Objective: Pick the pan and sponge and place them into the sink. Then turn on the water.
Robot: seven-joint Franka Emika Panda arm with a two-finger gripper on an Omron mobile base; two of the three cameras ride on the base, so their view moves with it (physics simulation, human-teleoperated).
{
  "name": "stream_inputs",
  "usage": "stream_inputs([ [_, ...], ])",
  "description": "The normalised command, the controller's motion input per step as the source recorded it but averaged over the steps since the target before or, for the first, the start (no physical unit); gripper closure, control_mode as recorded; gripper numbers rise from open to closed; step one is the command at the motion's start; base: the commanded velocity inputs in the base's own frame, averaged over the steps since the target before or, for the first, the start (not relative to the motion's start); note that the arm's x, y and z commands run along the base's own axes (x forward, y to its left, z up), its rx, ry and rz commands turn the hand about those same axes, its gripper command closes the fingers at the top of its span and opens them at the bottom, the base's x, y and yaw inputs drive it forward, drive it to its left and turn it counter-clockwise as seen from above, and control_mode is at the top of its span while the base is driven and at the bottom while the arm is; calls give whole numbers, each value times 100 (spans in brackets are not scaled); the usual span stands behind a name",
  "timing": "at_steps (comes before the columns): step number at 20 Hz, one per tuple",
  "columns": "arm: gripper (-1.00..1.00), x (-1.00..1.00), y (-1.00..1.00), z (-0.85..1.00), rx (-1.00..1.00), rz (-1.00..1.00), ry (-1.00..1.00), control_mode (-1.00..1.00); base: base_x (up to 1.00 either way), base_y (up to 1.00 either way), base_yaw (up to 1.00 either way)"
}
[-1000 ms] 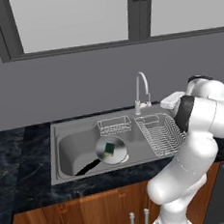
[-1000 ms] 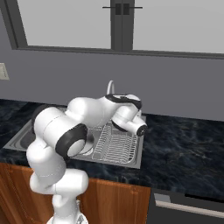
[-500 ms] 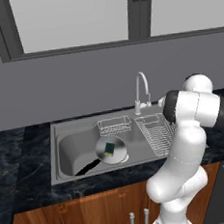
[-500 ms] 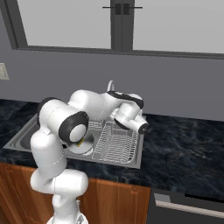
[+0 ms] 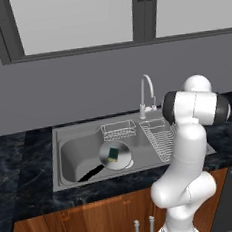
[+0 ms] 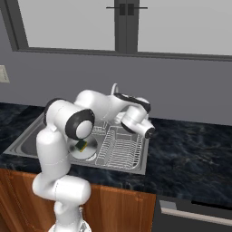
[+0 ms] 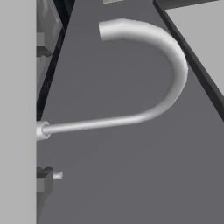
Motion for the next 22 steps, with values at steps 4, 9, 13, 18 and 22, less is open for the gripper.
stream_inputs([
  [4,-100,22,0,-6,0,0,0,-100,0,0,0],
  [9,-100,26,0,-5,0,0,0,-100,0,0,0],
  [13,-100,25,-1,-6,0,0,0,-100,0,0,0],
  [18,-100,25,0,-8,0,0,0,-100,0,0,0],
  [22,-100,28,0,-13,0,0,2,-100,0,0,0],
])
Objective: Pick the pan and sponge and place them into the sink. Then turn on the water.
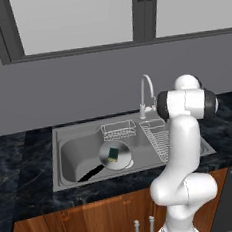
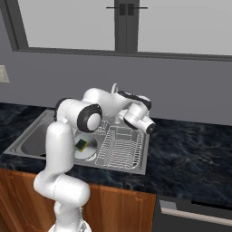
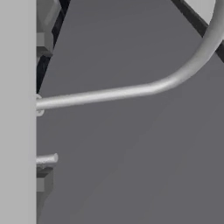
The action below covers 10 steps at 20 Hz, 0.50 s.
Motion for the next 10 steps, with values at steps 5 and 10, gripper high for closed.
stream_inputs([
  [5,-100,30,-1,-15,0,0,3,-100,0,0,0],
  [10,-100,31,-5,-13,1,0,4,-100,0,0,0],
])
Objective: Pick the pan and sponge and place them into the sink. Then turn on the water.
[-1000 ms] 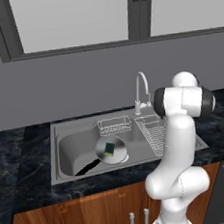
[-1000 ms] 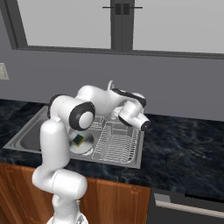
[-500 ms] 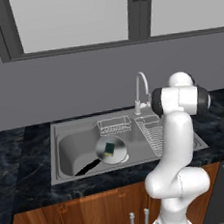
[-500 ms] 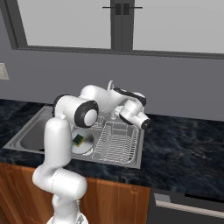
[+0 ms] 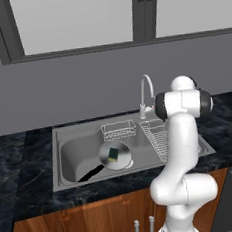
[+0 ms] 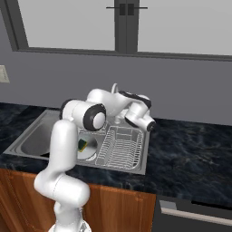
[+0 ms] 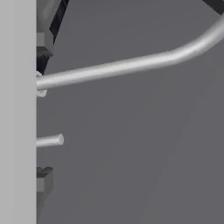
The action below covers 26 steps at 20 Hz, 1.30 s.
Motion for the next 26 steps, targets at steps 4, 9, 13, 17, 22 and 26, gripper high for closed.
stream_inputs([
  [4,-100,34,-7,-12,1,0,4,-100,0,0,0],
  [9,-100,33,-6,-14,1,0,4,-100,0,0,0],
  [13,-100,32,-4,-19,0,0,3,-100,0,0,0],
  [17,-100,31,-5,-22,0,0,2,-100,0,0,0],
  [22,-100,32,-5,-19,0,0,1,-100,0,0,0],
  [26,-100,31,-4,-15,0,0,0,-100,0,0,0],
])
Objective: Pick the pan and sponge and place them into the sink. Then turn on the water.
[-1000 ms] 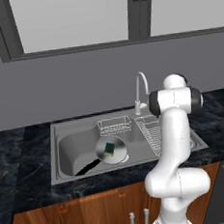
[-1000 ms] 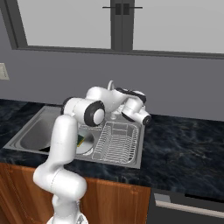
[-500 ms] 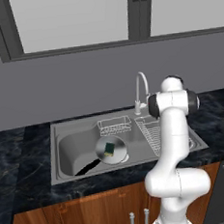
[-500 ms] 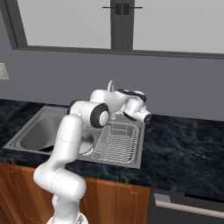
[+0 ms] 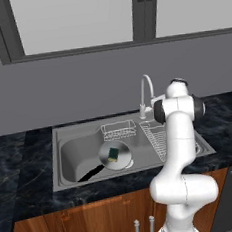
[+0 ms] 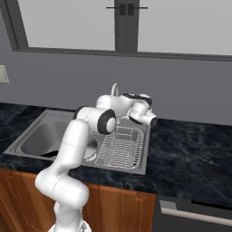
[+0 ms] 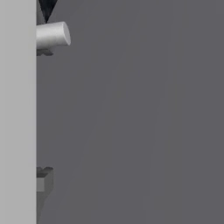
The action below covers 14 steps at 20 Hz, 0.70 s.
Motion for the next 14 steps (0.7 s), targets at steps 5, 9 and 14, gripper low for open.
stream_inputs([
  [5,100,29,-2,-14,0,0,0,-100,0,0,0],
  [9,100,21,-3,-16,0,0,0,-100,0,0,0],
  [14,100,14,-8,-14,1,0,0,-100,0,0,0],
])
